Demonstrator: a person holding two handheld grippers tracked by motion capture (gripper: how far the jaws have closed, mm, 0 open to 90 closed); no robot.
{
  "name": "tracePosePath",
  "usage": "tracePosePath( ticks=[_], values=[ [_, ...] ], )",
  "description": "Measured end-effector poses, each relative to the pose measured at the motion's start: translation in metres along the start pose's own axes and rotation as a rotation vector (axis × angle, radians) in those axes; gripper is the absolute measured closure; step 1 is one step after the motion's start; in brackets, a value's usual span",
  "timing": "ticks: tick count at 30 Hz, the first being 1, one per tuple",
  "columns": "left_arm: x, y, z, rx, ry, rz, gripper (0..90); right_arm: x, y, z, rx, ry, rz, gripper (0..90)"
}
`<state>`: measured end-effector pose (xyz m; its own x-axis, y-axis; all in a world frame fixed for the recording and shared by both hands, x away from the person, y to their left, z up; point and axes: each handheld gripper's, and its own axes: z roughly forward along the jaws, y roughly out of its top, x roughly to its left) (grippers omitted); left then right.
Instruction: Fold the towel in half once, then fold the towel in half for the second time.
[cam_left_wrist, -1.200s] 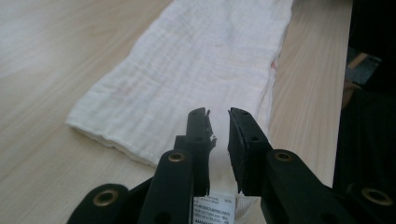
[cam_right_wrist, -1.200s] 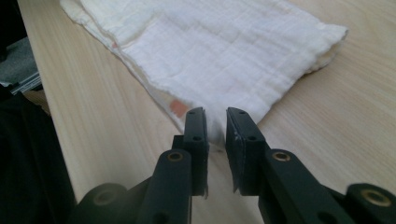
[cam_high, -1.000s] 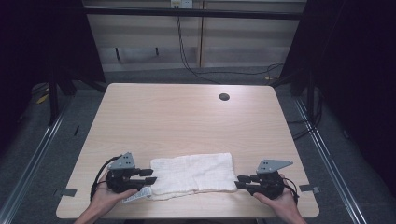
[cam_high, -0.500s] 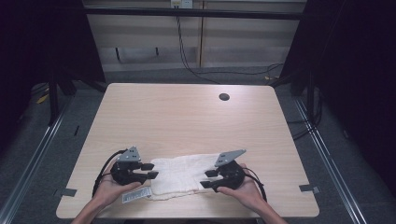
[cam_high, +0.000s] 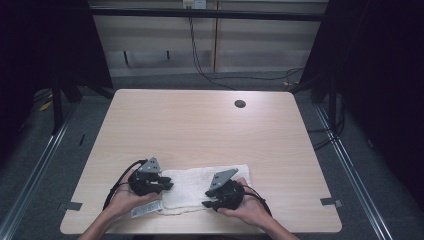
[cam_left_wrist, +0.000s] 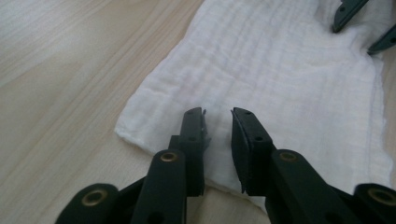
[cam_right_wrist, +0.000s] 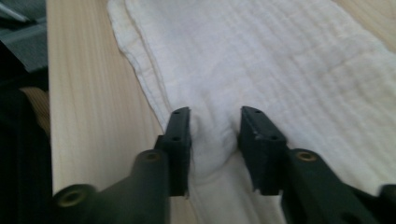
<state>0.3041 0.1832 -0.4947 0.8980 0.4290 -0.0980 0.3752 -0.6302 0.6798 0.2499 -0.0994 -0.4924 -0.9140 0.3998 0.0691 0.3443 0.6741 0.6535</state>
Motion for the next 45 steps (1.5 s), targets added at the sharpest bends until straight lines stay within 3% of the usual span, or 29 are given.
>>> tracePosePath(
  ticks=[8,11,19,27,29,30,32,35,36,38,40,45],
  values=[
    [-0.003,0.015,0.015,0.002,-0.021,0.006,84.9,-0.007,-0.010,-0.010,0.008,0.008,0.050,79.5],
    [-0.005,0.021,0.023,-0.006,-0.038,0.011,86.8,-0.010,-0.017,-0.016,0.006,0.020,0.099,82.9],
    [-0.014,0.035,0.038,-0.004,-0.067,0.015,87.8,-0.023,-0.034,-0.032,0.007,0.016,0.145,84.4],
    [-0.026,0.048,0.052,-0.003,-0.101,0.029,88.1,-0.024,-0.052,-0.048,0.002,-0.009,0.173,84.3],
    [-0.030,0.050,0.054,0.003,-0.105,0.037,88.0,-0.023,-0.056,-0.051,-0.001,-0.030,0.182,82.2],
    [-0.030,0.050,0.054,0.006,-0.113,0.040,87.3,-0.023,-0.056,-0.053,0.008,-0.021,0.200,74.8],
    [-0.032,0.051,0.053,0.008,-0.122,0.048,85.3,-0.021,-0.056,-0.054,0.008,-0.046,0.187,68.5],
    [-0.033,0.052,0.046,-0.034,-0.137,0.054,78.7,-0.018,-0.054,-0.056,-0.015,-0.043,0.185,65.0],
    [-0.033,0.053,0.043,-0.056,-0.137,0.057,76.9,-0.019,-0.052,-0.057,-0.031,-0.031,0.176,67.6],
    [-0.030,0.055,0.037,-0.075,-0.124,0.033,72.7,-0.016,-0.047,-0.059,-0.051,-0.041,0.164,66.8],
    [-0.023,0.053,0.035,-0.084,-0.129,0.012,71.1,-0.014,-0.041,-0.058,-0.079,-0.020,0.164,63.5],
    [-0.011,0.049,0.030,-0.100,-0.082,-0.042,66.9,-0.007,-0.023,-0.046,-0.087,0.020,0.143,61.0]
  ],
)
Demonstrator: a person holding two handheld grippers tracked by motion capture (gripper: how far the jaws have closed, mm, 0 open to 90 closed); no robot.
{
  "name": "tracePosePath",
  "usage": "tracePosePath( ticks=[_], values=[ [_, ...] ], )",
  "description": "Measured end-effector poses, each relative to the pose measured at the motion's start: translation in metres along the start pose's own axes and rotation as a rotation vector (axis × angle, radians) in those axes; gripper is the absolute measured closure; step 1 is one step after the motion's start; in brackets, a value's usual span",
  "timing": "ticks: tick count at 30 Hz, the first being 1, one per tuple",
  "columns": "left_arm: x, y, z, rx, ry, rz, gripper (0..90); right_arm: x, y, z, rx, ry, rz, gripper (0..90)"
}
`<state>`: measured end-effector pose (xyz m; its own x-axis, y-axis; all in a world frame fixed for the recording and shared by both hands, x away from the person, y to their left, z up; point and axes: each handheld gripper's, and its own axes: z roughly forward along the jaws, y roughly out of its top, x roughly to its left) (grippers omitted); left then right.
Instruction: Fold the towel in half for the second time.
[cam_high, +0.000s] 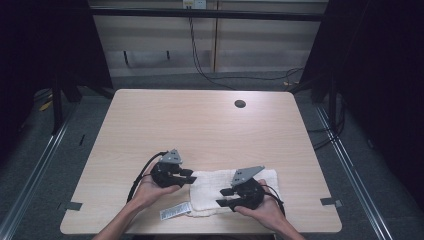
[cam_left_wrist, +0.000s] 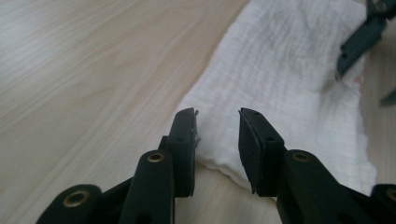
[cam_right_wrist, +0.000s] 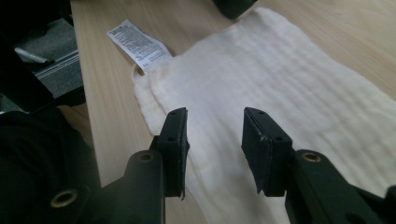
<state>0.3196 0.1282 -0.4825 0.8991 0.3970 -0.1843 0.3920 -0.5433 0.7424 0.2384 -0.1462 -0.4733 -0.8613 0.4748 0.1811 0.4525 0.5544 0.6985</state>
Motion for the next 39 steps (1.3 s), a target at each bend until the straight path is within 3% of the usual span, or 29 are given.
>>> tracePosePath(
  ticks=[7,12,17,19,21,22,24,27,32,39],
  values=[
    [0.009,-0.002,-0.007,0.004,0.034,-0.022,61.0,0.019,0.016,0.027,0.013,0.068,-0.047,57.2],
    [0.014,-0.004,-0.011,-0.006,0.047,-0.042,60.3,0.029,0.025,0.046,0.055,0.059,-0.111,56.9],
    [0.018,-0.006,-0.014,-0.012,0.048,-0.054,60.4,0.037,0.030,0.061,0.052,0.092,-0.134,56.0],
    [0.019,-0.006,-0.014,-0.013,0.052,-0.059,59.5,0.039,0.029,0.064,0.049,0.093,-0.140,55.8],
    [0.021,-0.007,-0.012,-0.006,0.060,-0.061,59.2,0.043,0.024,0.068,0.051,0.081,-0.176,55.7],
    [0.022,-0.007,-0.011,-0.013,0.061,-0.070,58.7,0.046,0.022,0.069,0.036,0.071,-0.211,56.0],
    [0.025,-0.007,-0.006,-0.018,0.058,-0.104,57.0,0.047,0.023,0.069,0.042,0.054,-0.230,60.4],
    [0.024,-0.007,0.001,0.009,0.050,-0.095,57.1,0.047,0.022,0.069,0.030,0.021,-0.232,68.7],
    [0.016,-0.004,0.011,0.036,0.019,-0.067,56.0,0.044,0.022,0.069,0.022,0.004,-0.202,80.9],
    [0.014,-0.005,0.016,0.062,0.019,-0.046,55.9,0.040,0.022,0.069,0.018,0.019,-0.185,82.1]
  ],
)
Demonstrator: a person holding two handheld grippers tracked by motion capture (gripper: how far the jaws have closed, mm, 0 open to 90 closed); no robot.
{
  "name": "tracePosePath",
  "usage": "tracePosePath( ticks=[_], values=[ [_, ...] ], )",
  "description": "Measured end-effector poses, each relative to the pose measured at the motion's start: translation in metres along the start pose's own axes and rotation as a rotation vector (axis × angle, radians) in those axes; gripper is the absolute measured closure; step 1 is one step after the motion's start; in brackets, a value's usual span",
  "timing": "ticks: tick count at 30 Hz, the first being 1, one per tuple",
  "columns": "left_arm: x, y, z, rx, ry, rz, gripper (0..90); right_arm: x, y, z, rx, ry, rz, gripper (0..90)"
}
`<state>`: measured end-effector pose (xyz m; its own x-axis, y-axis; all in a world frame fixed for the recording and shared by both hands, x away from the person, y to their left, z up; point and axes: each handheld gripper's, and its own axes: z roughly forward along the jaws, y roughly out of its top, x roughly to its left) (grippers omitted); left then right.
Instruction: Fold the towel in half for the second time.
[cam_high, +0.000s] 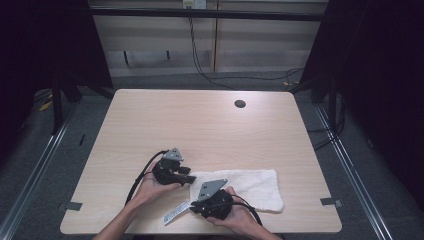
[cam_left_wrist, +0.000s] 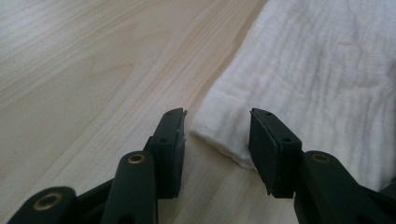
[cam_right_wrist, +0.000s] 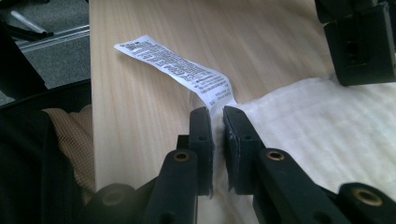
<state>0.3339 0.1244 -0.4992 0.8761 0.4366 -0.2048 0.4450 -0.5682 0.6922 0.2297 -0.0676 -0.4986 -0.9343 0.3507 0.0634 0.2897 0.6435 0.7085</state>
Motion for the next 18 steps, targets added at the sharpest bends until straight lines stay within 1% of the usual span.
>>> tracePosePath(
  ticks=[2,3,5,7,8,10,12,13,15,16,17,18],
  values=[
    [0.001,-0.001,-0.001,0.000,-0.002,-0.007,55.8,0.000,0.000,0.000,0.003,-0.002,-0.002,82.1],
    [0.001,-0.002,-0.001,-0.013,-0.006,-0.014,55.9,0.001,0.000,0.000,0.002,-0.002,0.000,82.1],
    [0.000,-0.002,0.000,-0.017,0.002,-0.001,56.6,0.001,0.001,0.000,0.002,-0.002,-0.003,82.1],
    [-0.003,-0.002,0.001,-0.014,0.003,0.022,58.5,0.003,0.001,0.001,-0.002,-0.008,0.003,82.3],
    [-0.004,-0.001,0.002,-0.012,0.006,0.035,59.1,0.003,0.000,0.001,-0.008,-0.009,-0.005,82.3],
    [-0.005,-0.001,0.002,-0.009,0.028,0.048,64.4,0.003,0.001,0.002,-0.008,0.000,-0.001,82.3],
    [-0.005,-0.002,0.002,-0.012,0.028,0.052,68.7,0.002,0.001,0.002,-0.007,0.006,0.006,82.3],
    [-0.005,-0.003,0.002,-0.021,0.033,0.055,70.4,0.002,0.001,0.002,-0.010,0.008,0.012,82.3],
    [-0.008,-0.003,0.004,-0.021,0.014,0.062,78.2,0.002,0.001,0.002,-0.009,0.008,0.019,82.3],
    [-0.009,-0.003,0.004,-0.013,0.013,0.070,81.5,0.002,0.001,0.002,-0.009,0.009,0.020,82.3],
    [-0.010,-0.003,0.004,-0.011,-0.003,0.066,84.6,0.003,0.001,0.002,-0.008,0.007,0.022,82.4],
    [-0.010,-0.003,0.005,-0.015,-0.013,0.061,85.3,0.004,0.002,0.002,-0.004,0.007,0.025,82.6]
  ],
)
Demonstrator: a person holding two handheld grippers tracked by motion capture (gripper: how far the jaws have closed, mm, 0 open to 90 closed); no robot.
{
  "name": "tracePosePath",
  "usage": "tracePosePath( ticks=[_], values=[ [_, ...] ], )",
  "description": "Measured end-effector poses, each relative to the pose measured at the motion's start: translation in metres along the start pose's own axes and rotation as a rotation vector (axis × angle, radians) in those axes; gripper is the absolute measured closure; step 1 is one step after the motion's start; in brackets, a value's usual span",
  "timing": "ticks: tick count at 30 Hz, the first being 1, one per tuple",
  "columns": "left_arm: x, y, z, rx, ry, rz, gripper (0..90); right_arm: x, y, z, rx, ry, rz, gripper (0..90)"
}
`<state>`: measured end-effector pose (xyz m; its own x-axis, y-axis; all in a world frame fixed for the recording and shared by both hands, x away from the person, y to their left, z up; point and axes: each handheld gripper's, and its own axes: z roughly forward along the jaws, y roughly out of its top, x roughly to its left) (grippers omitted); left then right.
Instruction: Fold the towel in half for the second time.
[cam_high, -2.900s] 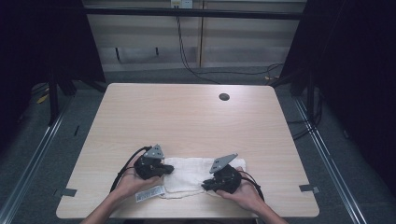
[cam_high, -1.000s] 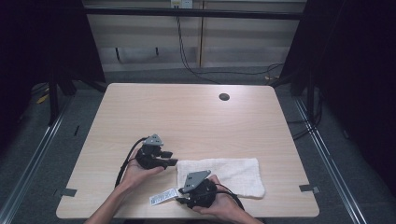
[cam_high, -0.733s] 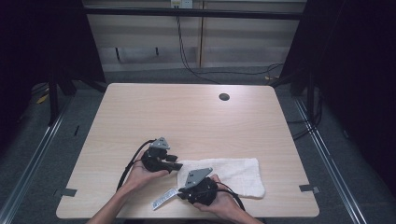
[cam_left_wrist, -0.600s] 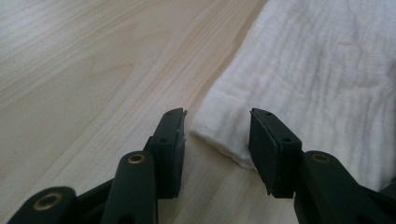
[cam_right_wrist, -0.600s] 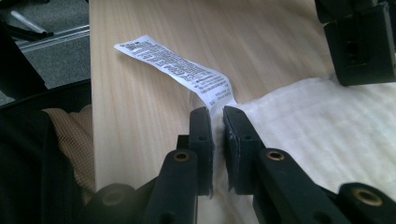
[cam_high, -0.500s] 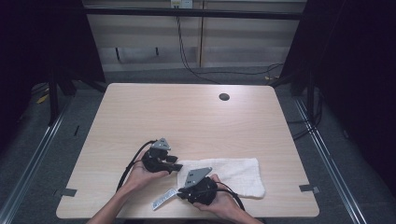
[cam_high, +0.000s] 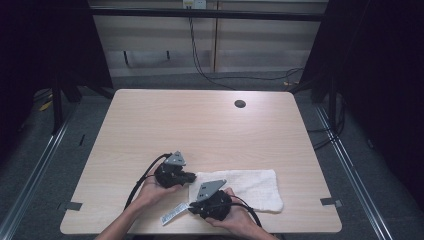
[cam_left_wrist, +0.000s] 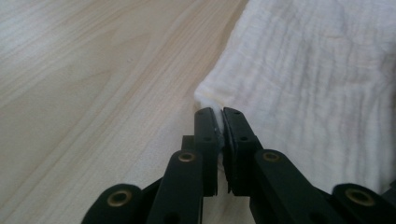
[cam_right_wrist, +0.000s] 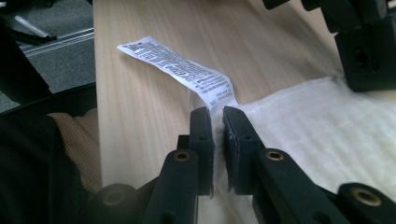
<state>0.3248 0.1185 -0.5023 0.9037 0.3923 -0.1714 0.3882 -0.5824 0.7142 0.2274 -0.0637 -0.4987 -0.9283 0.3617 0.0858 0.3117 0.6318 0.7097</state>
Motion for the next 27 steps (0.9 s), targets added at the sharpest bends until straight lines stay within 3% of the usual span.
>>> tracePosePath(
  ticks=[3,10,19,27],
  values=[
    [0.001,-0.001,-0.001,0.000,-0.010,-0.022,86.1,0.001,0.000,0.000,0.002,0.009,-0.006,83.0],
    [0.005,0.000,-0.007,-0.019,-0.042,-0.057,86.8,-0.001,0.002,-0.003,-0.013,0.038,0.030,83.3],
    [0.013,-0.002,-0.030,-0.092,-0.048,-0.104,86.9,-0.003,0.019,-0.017,-0.068,0.048,0.056,83.4],
    [0.019,-0.003,-0.042,-0.113,-0.044,-0.125,86.8,-0.006,0.028,-0.017,-0.096,0.078,0.075,83.4]
  ],
)
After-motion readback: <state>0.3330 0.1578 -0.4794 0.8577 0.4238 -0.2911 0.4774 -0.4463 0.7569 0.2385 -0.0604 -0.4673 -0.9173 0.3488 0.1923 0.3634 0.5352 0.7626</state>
